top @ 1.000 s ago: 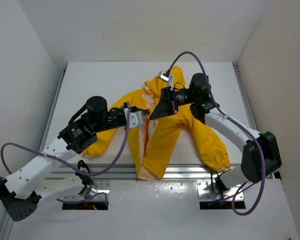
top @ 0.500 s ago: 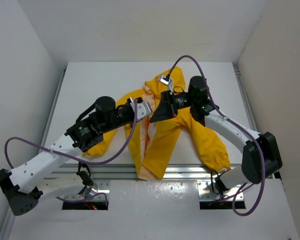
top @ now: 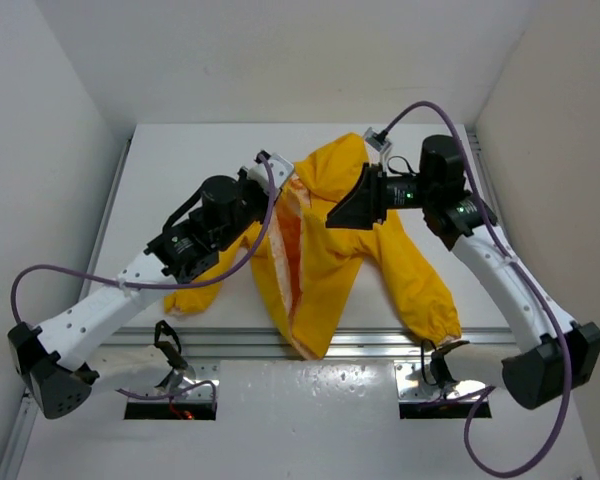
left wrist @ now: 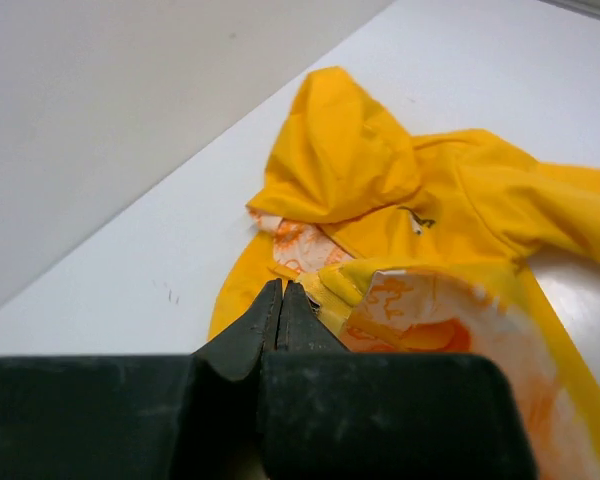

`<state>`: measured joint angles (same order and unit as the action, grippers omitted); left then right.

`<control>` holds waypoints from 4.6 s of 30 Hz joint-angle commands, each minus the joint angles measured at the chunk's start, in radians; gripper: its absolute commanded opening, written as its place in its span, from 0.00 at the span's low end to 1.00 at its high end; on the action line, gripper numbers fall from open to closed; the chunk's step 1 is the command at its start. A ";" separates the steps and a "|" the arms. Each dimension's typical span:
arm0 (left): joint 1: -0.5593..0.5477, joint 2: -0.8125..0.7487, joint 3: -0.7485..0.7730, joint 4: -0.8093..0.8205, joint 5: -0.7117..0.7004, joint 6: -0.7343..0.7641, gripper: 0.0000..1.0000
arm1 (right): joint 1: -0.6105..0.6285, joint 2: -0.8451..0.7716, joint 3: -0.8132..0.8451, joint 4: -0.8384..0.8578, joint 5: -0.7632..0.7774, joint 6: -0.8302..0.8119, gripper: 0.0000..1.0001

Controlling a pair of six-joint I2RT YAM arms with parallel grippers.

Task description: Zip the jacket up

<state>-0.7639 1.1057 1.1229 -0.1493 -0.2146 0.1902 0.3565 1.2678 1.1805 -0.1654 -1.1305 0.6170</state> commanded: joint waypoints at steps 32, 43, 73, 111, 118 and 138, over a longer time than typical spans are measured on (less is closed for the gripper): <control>0.178 0.099 0.215 -0.052 0.170 -0.581 0.00 | 0.414 0.044 -0.200 0.573 1.029 -0.046 0.53; 0.187 0.089 0.178 -0.052 0.222 -0.591 0.00 | 0.395 0.102 -0.167 0.652 1.124 -0.046 0.44; 0.210 0.218 -0.011 -0.042 0.305 -0.725 0.00 | 0.331 -0.306 -0.340 0.385 0.937 -0.207 0.00; 0.143 0.068 -0.097 0.080 0.252 -0.678 0.00 | 0.027 -0.171 -0.232 0.233 0.545 0.512 0.64; 0.091 0.045 -0.048 0.057 0.106 -0.539 0.00 | 0.013 -0.091 -0.140 0.335 0.425 0.769 0.39; 0.012 0.085 0.054 0.086 0.037 -0.426 0.00 | 0.121 0.090 -0.082 0.326 0.391 0.911 0.63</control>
<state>-0.7338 1.1931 1.1252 -0.1146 -0.1593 -0.2531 0.4675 1.3582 1.0443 0.1440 -0.7544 1.4899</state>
